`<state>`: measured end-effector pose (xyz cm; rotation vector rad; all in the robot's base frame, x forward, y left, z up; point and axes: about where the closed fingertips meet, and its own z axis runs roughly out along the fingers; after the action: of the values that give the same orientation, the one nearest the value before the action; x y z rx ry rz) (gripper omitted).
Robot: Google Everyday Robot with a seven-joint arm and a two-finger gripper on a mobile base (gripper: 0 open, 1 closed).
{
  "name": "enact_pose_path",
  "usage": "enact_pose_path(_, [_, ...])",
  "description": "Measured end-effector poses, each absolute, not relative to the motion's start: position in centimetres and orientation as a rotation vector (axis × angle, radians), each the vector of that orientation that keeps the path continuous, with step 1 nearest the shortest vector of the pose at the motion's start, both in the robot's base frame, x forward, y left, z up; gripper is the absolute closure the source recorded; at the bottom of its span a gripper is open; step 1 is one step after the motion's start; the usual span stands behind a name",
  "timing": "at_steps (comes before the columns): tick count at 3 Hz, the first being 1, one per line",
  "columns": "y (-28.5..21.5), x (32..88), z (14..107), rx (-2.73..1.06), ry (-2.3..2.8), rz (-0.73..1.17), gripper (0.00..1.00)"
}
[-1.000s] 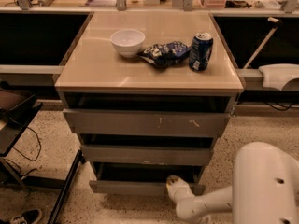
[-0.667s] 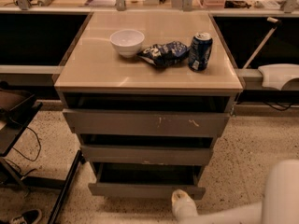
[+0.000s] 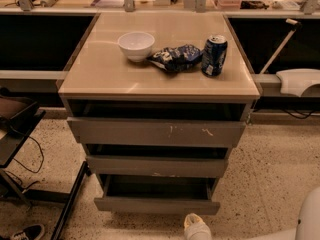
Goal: Open bottom drawer
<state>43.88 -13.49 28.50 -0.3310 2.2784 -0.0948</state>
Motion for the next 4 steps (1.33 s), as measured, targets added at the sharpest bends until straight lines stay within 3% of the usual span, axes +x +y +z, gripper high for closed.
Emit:
enact_pose_path(2, [-13.49,43.88,28.50,-0.331,2.278,-0.095,0.15])
enact_pose_path(3, [-13.49,43.88,28.50,-0.331,2.278,-0.095,0.00])
enact_pose_path(4, [-13.49,43.88,28.50,-0.331,2.278,-0.095,0.00])
